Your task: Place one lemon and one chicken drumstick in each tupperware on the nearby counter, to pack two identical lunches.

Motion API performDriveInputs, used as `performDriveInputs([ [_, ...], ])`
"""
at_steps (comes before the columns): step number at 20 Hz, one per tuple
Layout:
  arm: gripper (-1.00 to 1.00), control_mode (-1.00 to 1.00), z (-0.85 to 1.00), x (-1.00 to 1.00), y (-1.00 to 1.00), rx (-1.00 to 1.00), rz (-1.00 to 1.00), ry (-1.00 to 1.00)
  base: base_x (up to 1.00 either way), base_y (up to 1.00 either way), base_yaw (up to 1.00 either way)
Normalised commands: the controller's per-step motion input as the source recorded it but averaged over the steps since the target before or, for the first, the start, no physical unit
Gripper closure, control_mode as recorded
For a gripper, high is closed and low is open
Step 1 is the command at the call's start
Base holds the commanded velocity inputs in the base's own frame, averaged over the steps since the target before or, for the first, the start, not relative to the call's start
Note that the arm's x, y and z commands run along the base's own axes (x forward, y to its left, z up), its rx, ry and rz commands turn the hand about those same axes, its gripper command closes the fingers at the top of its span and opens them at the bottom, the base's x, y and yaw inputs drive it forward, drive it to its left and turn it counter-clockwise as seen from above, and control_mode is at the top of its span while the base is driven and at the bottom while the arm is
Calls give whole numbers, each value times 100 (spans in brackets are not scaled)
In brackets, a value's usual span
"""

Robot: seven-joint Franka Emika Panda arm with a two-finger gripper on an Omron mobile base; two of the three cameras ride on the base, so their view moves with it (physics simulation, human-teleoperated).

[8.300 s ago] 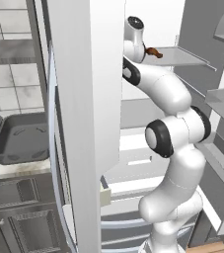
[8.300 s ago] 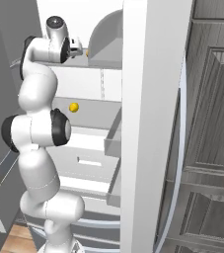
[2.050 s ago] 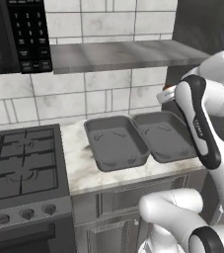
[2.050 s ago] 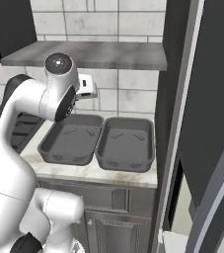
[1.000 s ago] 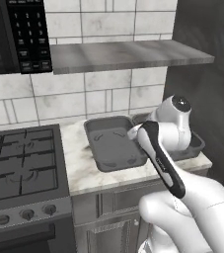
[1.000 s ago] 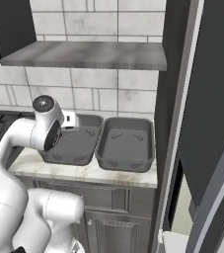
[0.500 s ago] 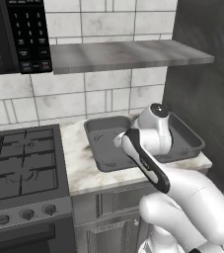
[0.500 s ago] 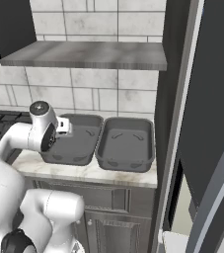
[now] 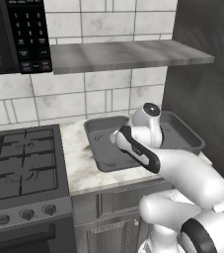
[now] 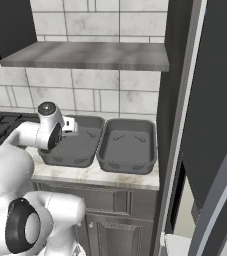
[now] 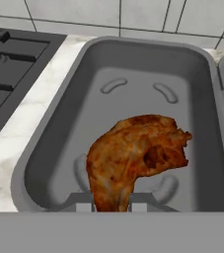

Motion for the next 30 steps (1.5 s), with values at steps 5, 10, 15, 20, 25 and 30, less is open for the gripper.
performDriveInputs([
  [5,100,-100,-23,52,0,0,0,0,0,0,0],
  [10,100,-100,-24,47,0,0,0,0,0,0,0],
  [15,100,-100,-24,34,0,0,-1,2,0,0,0],
  [20,100,-100,-28,28,0,0,-2,4,0,0,0],
  [25,100,-100,-25,34,5,0,-2,6,0,0,0],
  [30,100,-100,-24,35,9,0,-2,7,0,0,0],
])
